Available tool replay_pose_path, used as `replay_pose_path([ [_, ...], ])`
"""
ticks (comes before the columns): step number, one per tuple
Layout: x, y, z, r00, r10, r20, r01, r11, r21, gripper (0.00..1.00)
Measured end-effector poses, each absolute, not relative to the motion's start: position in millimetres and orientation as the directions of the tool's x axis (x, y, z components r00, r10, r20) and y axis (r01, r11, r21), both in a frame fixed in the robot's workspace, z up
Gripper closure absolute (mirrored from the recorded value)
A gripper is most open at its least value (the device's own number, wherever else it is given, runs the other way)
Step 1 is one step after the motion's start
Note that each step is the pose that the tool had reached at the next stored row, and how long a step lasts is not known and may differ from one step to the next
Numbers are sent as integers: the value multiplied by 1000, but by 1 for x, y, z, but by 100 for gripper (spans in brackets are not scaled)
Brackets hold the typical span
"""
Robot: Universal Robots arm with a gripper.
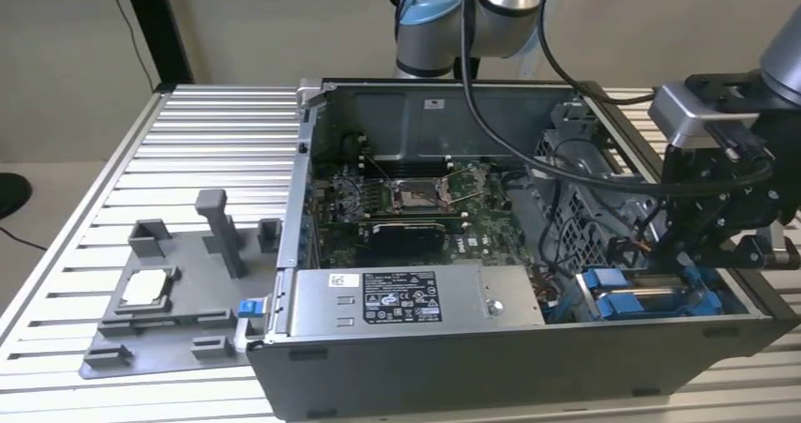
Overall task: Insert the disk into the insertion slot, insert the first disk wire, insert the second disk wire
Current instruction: 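Insert the first disk wire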
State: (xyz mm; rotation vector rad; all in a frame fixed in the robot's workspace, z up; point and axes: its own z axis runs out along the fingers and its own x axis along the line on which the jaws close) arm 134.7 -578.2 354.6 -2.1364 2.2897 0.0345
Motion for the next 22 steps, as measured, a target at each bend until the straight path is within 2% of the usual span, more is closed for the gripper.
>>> replay_pose_path([
  [22, 150, -570, 343, -69, -997, -24, -998, 69, 4, 100],
])
